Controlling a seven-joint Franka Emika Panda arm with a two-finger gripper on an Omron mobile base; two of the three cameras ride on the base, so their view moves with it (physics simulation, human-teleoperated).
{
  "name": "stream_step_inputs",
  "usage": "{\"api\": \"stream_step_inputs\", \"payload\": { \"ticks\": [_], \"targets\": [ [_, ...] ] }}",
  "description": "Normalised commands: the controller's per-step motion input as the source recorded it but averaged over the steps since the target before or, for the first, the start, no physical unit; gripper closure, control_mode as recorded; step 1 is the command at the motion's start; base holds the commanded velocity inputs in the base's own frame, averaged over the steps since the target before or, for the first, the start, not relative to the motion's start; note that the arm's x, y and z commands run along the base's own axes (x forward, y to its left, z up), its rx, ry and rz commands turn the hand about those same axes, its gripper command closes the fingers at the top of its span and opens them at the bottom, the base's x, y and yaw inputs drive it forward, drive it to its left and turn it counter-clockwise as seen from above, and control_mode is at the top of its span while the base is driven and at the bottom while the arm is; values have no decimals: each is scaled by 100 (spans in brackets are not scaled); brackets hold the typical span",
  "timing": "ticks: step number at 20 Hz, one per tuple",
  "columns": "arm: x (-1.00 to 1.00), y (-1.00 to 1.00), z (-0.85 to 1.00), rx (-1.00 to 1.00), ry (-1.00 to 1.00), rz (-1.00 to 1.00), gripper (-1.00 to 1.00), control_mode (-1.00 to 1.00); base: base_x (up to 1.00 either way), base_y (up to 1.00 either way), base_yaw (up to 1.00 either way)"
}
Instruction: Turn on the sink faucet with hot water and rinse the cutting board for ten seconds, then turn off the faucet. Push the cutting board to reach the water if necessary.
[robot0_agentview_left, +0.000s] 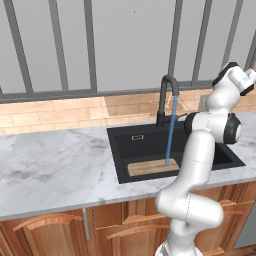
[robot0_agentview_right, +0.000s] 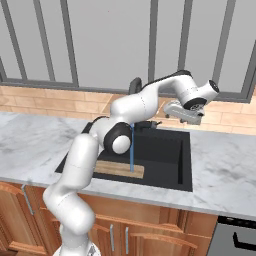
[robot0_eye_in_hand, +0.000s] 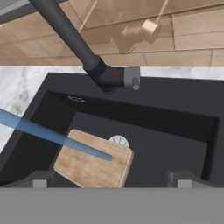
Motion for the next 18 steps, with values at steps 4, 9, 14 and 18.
{"api": "stream_step_inputs", "payload": {
  "ticks": [4, 9, 14, 18],
  "targets": [
    [0, 0, 0, 0, 0, 0, -100, -100, 0, 0, 0],
    [0, 0, 0, 0, 0, 0, -100, -100, 0, 0, 0],
    [0, 0, 0, 0, 0, 0, -100, -100, 0, 0, 0],
    [0, 0, 0, 0, 0, 0, -100, -100, 0, 0, 0]
  ]
}}
